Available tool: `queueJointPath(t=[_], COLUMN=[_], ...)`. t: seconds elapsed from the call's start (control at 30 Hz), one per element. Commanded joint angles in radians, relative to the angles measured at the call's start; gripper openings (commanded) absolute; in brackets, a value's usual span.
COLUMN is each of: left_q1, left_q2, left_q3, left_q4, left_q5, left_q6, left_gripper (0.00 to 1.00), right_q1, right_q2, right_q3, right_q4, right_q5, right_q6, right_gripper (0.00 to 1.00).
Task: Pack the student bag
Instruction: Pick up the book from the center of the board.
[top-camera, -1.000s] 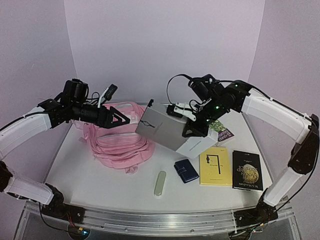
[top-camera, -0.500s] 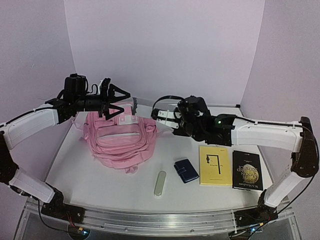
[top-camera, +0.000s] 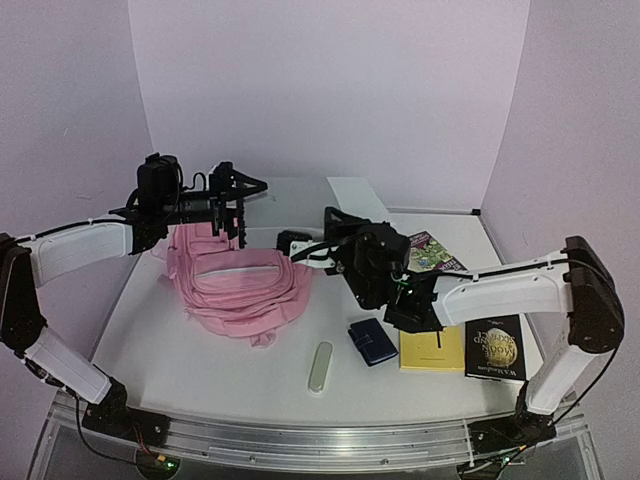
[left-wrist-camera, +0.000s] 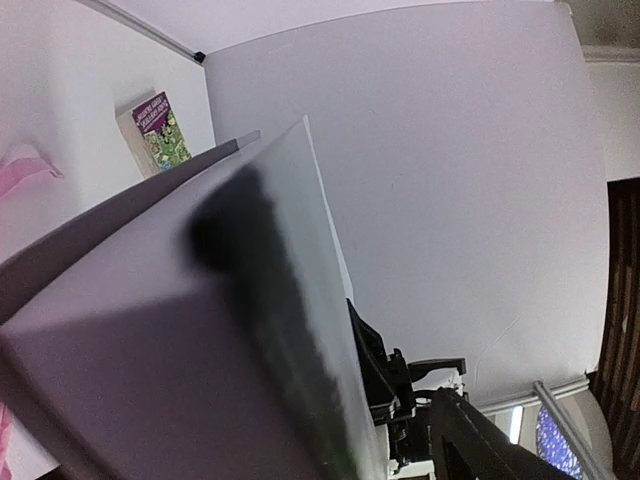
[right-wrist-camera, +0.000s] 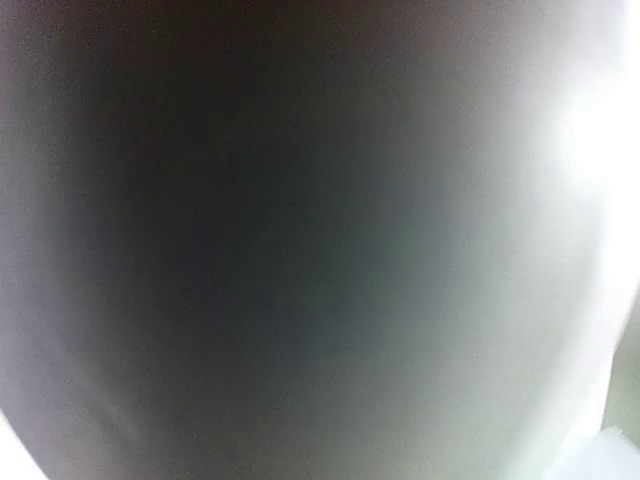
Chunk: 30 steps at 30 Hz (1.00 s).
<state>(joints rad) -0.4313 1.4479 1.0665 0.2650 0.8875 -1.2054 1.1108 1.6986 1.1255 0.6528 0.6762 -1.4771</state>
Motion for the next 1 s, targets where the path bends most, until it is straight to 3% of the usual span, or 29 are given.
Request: queueJointPath(t=[0.0,0.2,0.37,0.5,0.63,0.77,0.97], left_q1=[-0.005,-0.006,-0.005,-0.003,-0.001,0.000,0.004], left_q2=[0.007,-0.010,-0.043,-0.083,-0.125,-0.179,-0.211], left_q3=[-0.044,-0.068,-0.088,-0.091,-0.091,-0.105,-0.087], left_q4=[0.163,0.206,0.171,0.109,0.048,0.010,-0.077], left_q5=[0.053,0.059,0.008,-0.058,-0.122,-0.176,-0.221], left_q6=[-0.064,-0.053,0.009,0.079,0.170,0.266,0.349], left_gripper=[0.72,0.46,0.21,0.18,0.18,0.17,0.15], right_q1=[0.018,0.020,0.020,0.020,0.020,-0.010,-0.062], right_q2=[0.067,0.132,0.132,0.091,-0.022,-0.181,-0.241], right_q3=[-0.022,-0.052,-0.083,-0.149,-0.212,-0.216,-0.143], right_q4=[0.332,0.521,0.557,0.527,0.288,-0.152,-0.611], right_q5=[-0.005,-0.047,-0.053,-0.050,-0.013,-0.037,-0.167], right_q6=[-0.170,-0.263,-0.265,-0.221,-0.014,0.360,0.671], right_gripper=[0.13,0.22,0.56,0.82,0.97,0.98,0.98])
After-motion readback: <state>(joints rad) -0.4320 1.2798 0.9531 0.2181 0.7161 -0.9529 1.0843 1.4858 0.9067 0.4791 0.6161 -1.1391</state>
